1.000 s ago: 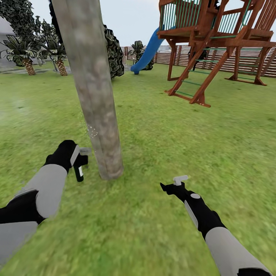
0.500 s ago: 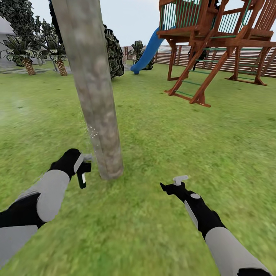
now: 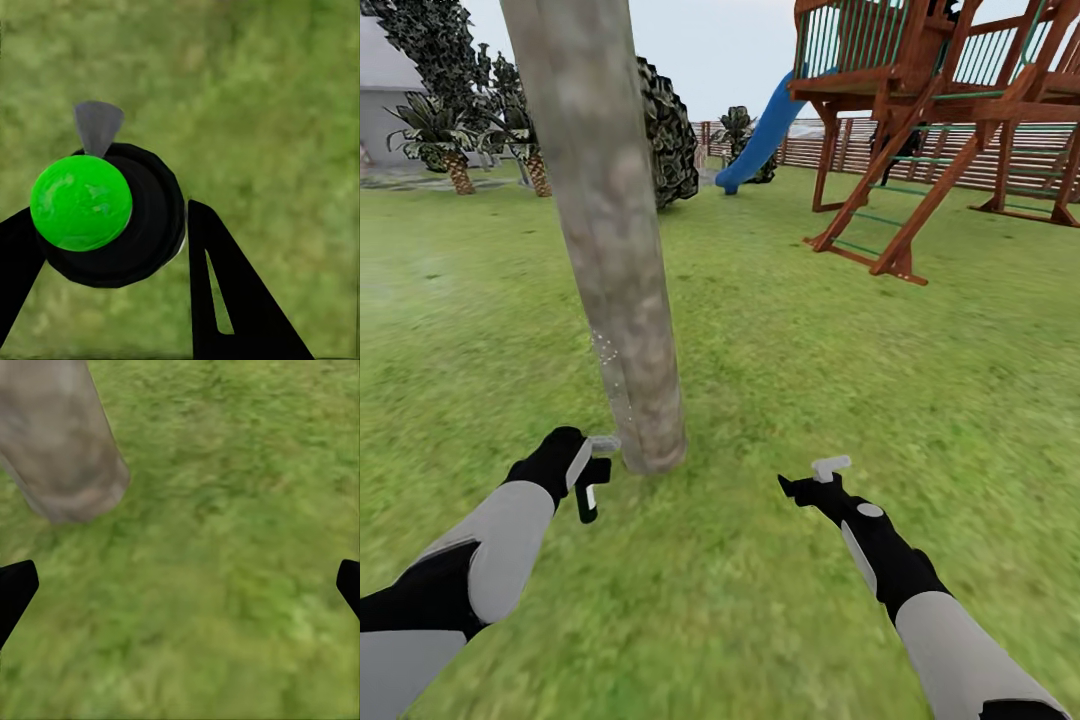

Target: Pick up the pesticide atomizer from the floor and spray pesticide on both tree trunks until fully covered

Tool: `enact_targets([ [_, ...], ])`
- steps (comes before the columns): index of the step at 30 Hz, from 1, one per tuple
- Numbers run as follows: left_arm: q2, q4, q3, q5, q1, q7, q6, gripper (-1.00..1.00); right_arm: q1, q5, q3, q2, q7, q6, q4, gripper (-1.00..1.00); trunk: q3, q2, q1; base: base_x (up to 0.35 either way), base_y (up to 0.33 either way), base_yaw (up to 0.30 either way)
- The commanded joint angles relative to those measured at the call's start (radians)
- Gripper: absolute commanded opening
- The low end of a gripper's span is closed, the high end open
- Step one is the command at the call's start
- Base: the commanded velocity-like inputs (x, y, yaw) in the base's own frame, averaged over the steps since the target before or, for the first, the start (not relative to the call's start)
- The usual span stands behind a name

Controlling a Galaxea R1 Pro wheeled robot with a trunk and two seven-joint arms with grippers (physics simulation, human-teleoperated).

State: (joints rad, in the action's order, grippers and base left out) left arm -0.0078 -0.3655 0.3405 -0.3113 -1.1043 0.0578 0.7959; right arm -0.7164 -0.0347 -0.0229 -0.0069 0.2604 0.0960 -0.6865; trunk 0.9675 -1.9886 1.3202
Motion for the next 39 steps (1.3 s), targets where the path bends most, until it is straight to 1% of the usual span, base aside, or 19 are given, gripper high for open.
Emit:
enact_targets([
  [1, -0.001, 0.000, 0.003, 0.000, -0.001, 0.004, 0.004, -1.00, 0.000, -0.004, -0.001, -0.001, 0.002, 0.005, -0.002, 1.00, 0.001, 0.000, 0.000, 0.025, -0.269, 0.269],
  [6, -0.007, 0.002, 0.003, 0.000, 0.000, 0.004, 0.005, -1.00, 0.000, -0.004, -0.002, -0.001, 0.002, 0.005, -0.002, 1.00, 0.001, 0.000, 0.000, 0.005, -0.276, 0.267],
  [10, -0.011, 0.003, 0.003, 0.001, 0.000, 0.004, 0.004, -1.00, 0.000, -0.004, -0.002, -0.001, 0.002, 0.005, -0.002, 1.00, 0.001, 0.000, 0.000, 0.083, -0.281, 0.050],
  [12, -0.025, 0.003, 0.004, 0.000, 0.001, 0.006, 0.003, -1.00, 0.000, -0.004, -0.002, -0.001, 0.002, 0.005, -0.002, 1.00, 0.001, 0.000, 0.000, 0.164, -0.283, 0.010],
  [14, -0.029, 0.003, 0.004, 0.000, 0.001, 0.006, 0.003, -1.00, 0.000, -0.004, -0.002, -0.001, 0.002, 0.005, -0.002, 1.00, 0.001, 0.000, 0.000, 0.148, -0.296, 0.109],
  [27, -0.030, 0.003, 0.006, 0.000, 0.007, 0.007, 0.003, -1.00, 0.000, -0.004, -0.002, -0.001, 0.002, 0.005, -0.002, 1.00, 0.001, 0.000, 0.000, 0.142, -0.306, 0.269],
  [36, -0.031, 0.003, 0.006, 0.001, 0.008, 0.007, 0.003, -1.00, 0.000, -0.011, -0.006, -0.001, 0.003, 0.006, 0.000, 1.00, 0.001, 0.000, 0.000, 0.001, -0.321, 0.018],
  [39, -0.030, 0.003, 0.015, 0.001, 0.009, 0.007, 0.003, -1.00, 0.000, -0.010, -0.005, -0.001, 0.003, 0.006, -0.003, 1.00, 0.001, 0.000, 0.000, -0.069, -0.317, 0.027],
])
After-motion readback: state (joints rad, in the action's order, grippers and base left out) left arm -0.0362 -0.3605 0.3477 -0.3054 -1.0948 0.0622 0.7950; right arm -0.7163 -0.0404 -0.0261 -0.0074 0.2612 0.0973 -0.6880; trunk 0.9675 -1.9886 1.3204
